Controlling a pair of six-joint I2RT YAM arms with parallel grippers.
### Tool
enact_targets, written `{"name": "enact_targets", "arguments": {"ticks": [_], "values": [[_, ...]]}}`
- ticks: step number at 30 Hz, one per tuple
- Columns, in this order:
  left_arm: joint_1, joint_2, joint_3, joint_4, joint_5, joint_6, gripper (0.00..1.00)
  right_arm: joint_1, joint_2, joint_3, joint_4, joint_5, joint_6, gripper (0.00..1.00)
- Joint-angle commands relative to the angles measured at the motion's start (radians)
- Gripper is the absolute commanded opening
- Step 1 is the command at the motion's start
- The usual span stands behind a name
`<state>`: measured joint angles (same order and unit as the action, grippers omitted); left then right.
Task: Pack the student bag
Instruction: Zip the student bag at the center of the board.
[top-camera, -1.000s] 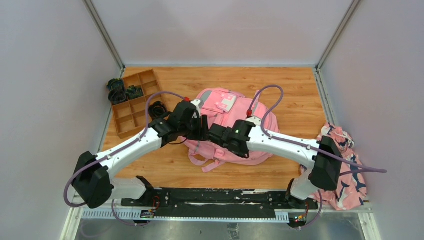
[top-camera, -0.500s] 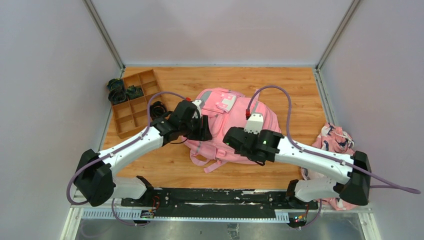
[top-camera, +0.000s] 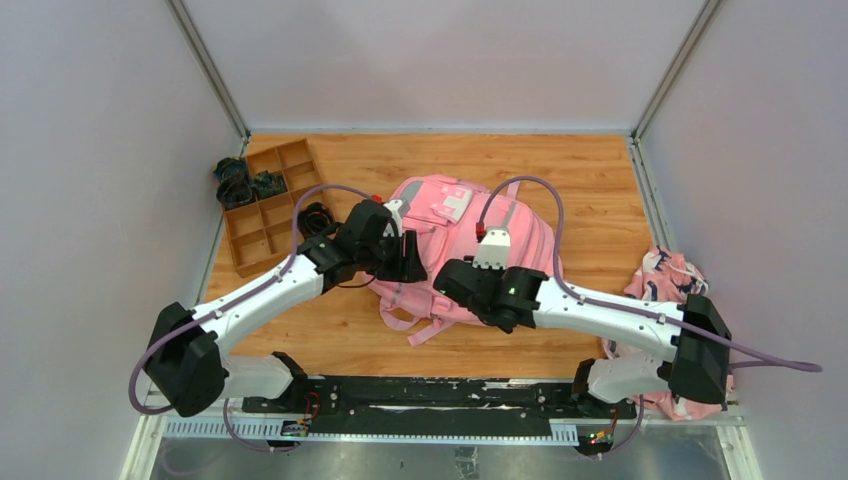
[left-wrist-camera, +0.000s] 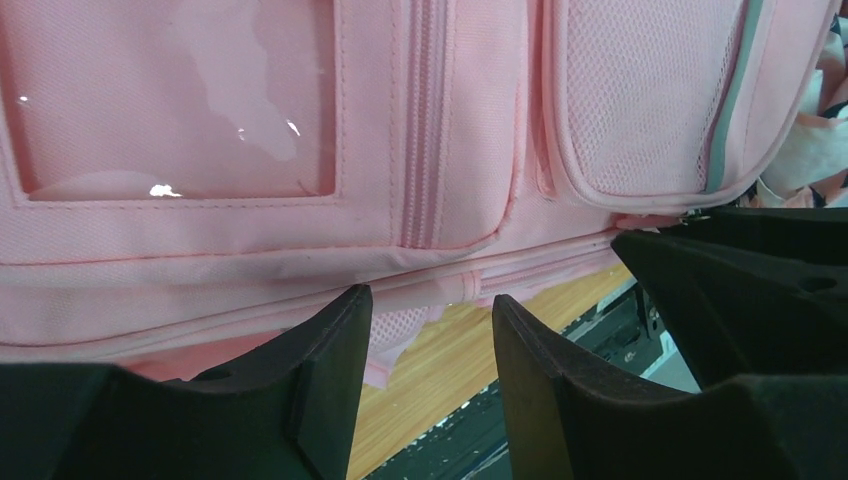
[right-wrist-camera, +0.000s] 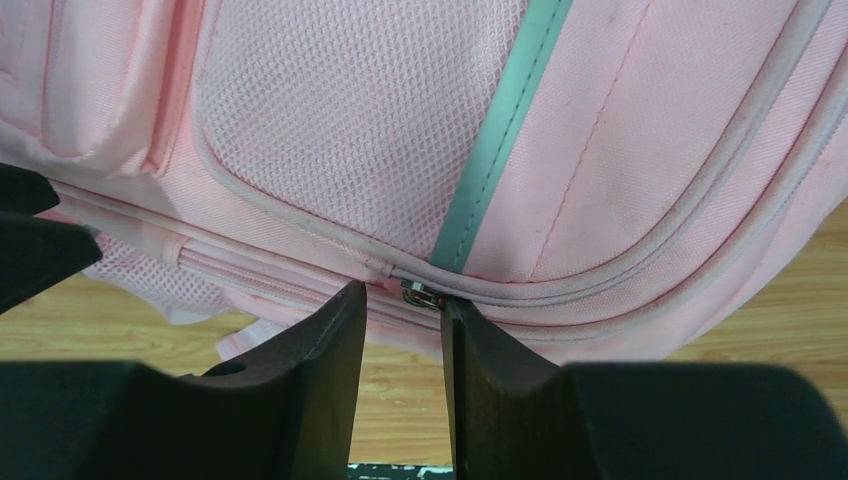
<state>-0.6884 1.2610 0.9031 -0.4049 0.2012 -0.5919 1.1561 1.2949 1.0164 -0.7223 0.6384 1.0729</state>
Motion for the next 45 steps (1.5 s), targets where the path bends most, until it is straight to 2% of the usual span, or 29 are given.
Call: {"name": "enact_targets", "arguments": {"ticks": [1,5,9,12,16,24,29,35,39,45], "values": [[0.007,-0.02,-0.005,0.037,0.051,-0.022,0.53,0.01,0.014,0.007,-0.003,0.121,0.016,0.32],[0.007,-0.04,-0.002,0.042,0.055,-0.02,0.53,0.011,-0.025,-0.011,-0.044,0.141,0.047,0.11],[0.007,-0.061,0.017,0.07,0.114,-0.019,0.53,0.011,-0.09,-0.061,-0.01,0.138,0.011,0.0],[0.007,-0.058,0.042,0.088,0.177,-0.058,0.53,0.01,-0.142,-0.093,0.081,0.098,-0.091,0.0],[0.0,-0.047,0.015,0.185,0.251,-0.184,0.54,0.006,-0.183,-0.104,0.131,0.048,-0.166,0.0],[-0.059,0.027,-0.08,0.435,0.2,-0.467,0.61,-0.019,-0.19,-0.109,0.152,-0.046,-0.193,0.0],[-0.061,0.132,-0.031,0.462,0.2,-0.494,0.62,-0.056,-0.202,-0.117,0.202,-0.131,-0.251,0.0],[-0.062,0.178,-0.026,0.485,0.135,-0.535,0.61,-0.102,-0.227,-0.103,0.207,-0.243,-0.31,0.0],[-0.062,0.213,-0.03,0.503,0.116,-0.566,0.55,-0.125,-0.247,-0.106,0.204,-0.309,-0.324,0.0],[-0.062,0.232,-0.02,0.513,0.103,-0.562,0.28,-0.147,-0.26,-0.109,0.138,-0.37,-0.354,0.0]]}}
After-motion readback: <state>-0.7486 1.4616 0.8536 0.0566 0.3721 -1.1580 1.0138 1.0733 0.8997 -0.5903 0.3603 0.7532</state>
